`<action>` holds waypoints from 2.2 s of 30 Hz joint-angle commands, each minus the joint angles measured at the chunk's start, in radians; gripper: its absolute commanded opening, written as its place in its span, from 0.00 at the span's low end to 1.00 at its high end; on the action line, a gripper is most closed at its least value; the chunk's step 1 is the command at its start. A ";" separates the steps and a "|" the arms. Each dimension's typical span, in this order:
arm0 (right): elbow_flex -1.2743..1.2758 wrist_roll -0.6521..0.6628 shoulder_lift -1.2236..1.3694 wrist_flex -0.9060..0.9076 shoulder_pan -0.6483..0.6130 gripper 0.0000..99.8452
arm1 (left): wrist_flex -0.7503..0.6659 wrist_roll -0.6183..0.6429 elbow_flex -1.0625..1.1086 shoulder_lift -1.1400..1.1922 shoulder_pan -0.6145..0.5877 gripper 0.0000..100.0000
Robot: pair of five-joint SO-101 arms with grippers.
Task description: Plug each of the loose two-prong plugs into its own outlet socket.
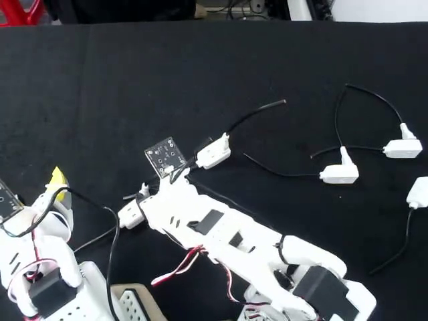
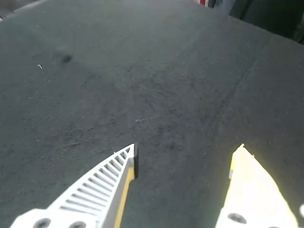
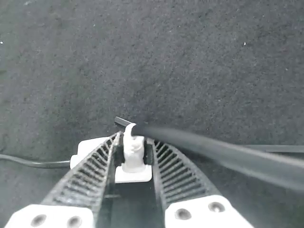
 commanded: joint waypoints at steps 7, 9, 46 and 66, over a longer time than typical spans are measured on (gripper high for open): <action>-0.148 -0.006 0.050 0.219 -0.002 0.01 | -0.020 0.005 -0.005 -0.008 -0.012 0.32; -0.191 -0.006 0.114 0.239 -0.017 0.01 | -0.020 0.005 -0.005 -0.008 -0.012 0.32; -0.285 0.322 0.104 0.506 0.405 0.01 | -0.021 0.005 -0.004 -0.008 -0.008 0.32; -0.401 0.267 -0.420 1.146 0.422 0.24 | -0.020 0.005 0.013 -0.008 0.016 0.32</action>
